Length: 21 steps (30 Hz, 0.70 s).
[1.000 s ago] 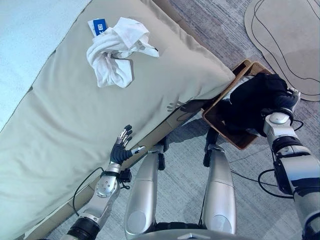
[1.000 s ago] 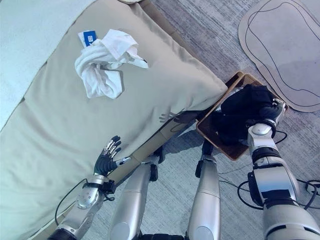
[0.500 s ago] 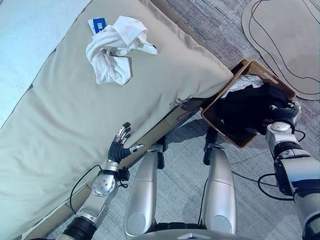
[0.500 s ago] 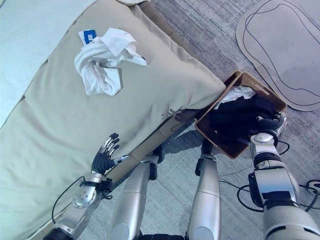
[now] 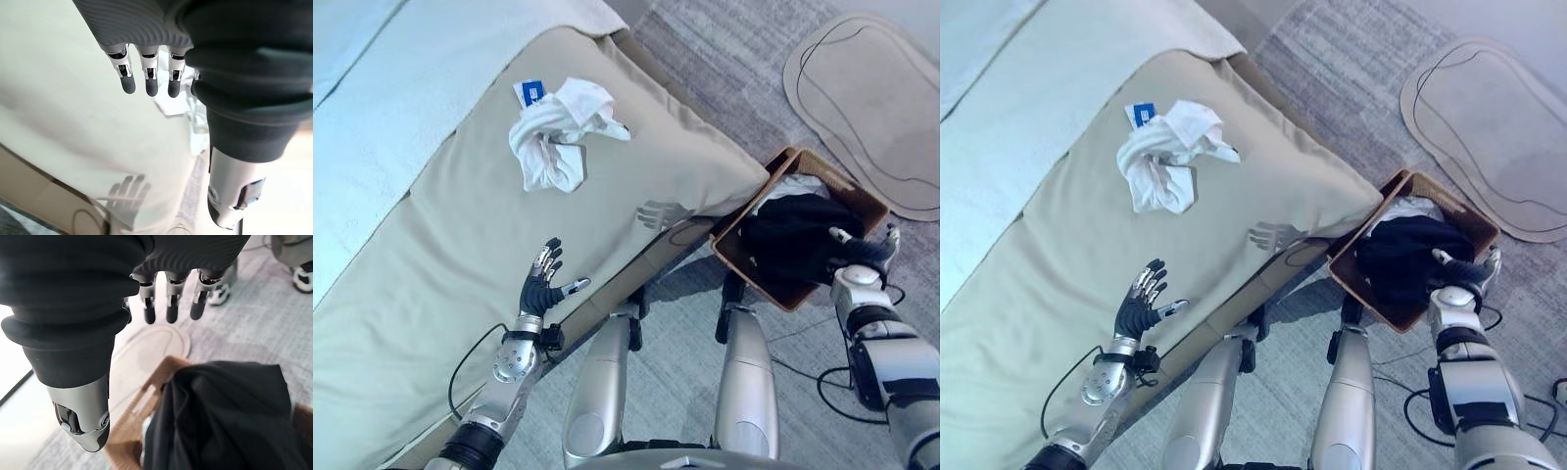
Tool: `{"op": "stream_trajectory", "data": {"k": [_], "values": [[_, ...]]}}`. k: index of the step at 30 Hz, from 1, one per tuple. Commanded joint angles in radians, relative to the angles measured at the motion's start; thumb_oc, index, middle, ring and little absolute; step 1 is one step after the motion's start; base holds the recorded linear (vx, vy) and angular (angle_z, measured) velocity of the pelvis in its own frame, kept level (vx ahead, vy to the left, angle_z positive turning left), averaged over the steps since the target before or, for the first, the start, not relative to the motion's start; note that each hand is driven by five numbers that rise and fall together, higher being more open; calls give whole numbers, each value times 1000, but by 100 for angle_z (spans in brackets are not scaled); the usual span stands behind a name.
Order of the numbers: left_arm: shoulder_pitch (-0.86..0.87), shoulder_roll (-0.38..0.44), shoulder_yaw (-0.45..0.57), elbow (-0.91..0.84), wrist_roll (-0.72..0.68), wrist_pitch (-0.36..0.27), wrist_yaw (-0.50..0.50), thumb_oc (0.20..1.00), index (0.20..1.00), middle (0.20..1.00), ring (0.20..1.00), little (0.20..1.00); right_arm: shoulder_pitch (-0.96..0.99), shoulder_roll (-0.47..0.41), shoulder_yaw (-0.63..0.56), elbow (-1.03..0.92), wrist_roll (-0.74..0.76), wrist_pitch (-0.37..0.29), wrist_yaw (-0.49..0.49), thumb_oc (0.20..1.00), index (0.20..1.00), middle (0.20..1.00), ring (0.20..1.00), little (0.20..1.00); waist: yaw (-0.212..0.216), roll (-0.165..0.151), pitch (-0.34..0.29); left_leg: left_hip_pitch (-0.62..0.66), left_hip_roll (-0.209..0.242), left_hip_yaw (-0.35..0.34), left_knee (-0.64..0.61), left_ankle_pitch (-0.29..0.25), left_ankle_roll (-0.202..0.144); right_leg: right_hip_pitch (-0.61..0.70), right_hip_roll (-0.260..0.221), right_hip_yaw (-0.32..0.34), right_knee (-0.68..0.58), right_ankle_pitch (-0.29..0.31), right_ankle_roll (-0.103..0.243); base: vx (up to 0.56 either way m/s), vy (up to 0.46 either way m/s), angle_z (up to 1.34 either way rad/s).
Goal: Pick up clothes into the bucket
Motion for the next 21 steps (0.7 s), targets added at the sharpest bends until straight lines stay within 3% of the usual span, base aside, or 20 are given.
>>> {"op": "stream_trajectory", "data": {"k": [1, 5, 7, 10, 14, 21], "values": [[33, -2, 73, 23, 9, -40, 10, 1000, 1000, 1000, 1000, 1000, 181, 75, -32, -186, 7, -107, 22, 1000, 1000, 1000, 1000, 1000, -45, -65, -30, 33, 11, -29, -6, -21, -5, 116, 0, -26, -147, 102, 38, 115, -98, 17], [38, -11, 100, 81, 54, -32, 23, 1000, 1000, 1000, 1000, 1000, 334, 134, -43, -353, -9, -142, 69, 1000, 1000, 1000, 1000, 1000, -55, -92, -46, 88, 14, -52, -44, -9, -8, 196, -1, -57, -190, 108, 43, 76, -56, 10], [37, -9, 119, 119, 155, -25, 65, 1000, 1000, 1000, 1000, 1000, 427, 171, -28, -437, -22, -158, 117, 1000, 1000, 1000, 1000, 1000, -50, -114, -64, 134, 17, -69, -75, -1, -11, 258, -4, -86, -227, 113, 48, 105, -40, 26], [29, -5, 127, 135, 206, -21, 95, 1000, 1000, 1000, 1000, 1000, 447, 202, -27, -440, -9, -166, 124, 1000, 1000, 1000, 1000, 1000, -47, -126, -77, 152, 15, -76, -96, 7, -12, 292, -6, -103, -260, 122, 52, 92, 21, 19], [-21, 38, 147, 154, 377, -6, 189, 1000, 1000, 1000, 1000, 1000, 472, 263, 62, -476, -3, -171, 178, 1000, 1000, 1000, 1000, 1000, -35, -149, -95, 176, 11, -87, -121, 16, -11, 328, -5, -121, -298, 138, 60, 67, 67, 12], [-176, 73, 136, 267, 462, 13, 305, 1000, 1000, 1000, 1000, 1000, 420, 292, 175, -472, 2, -171, 194, 1000, 1000, 1000, 1000, 1000, -34, -176, -57, 139, 4, -68, -89, 6, -4, 289, -7, -101, -293, 146, 55, -23, 78, 3]]}}
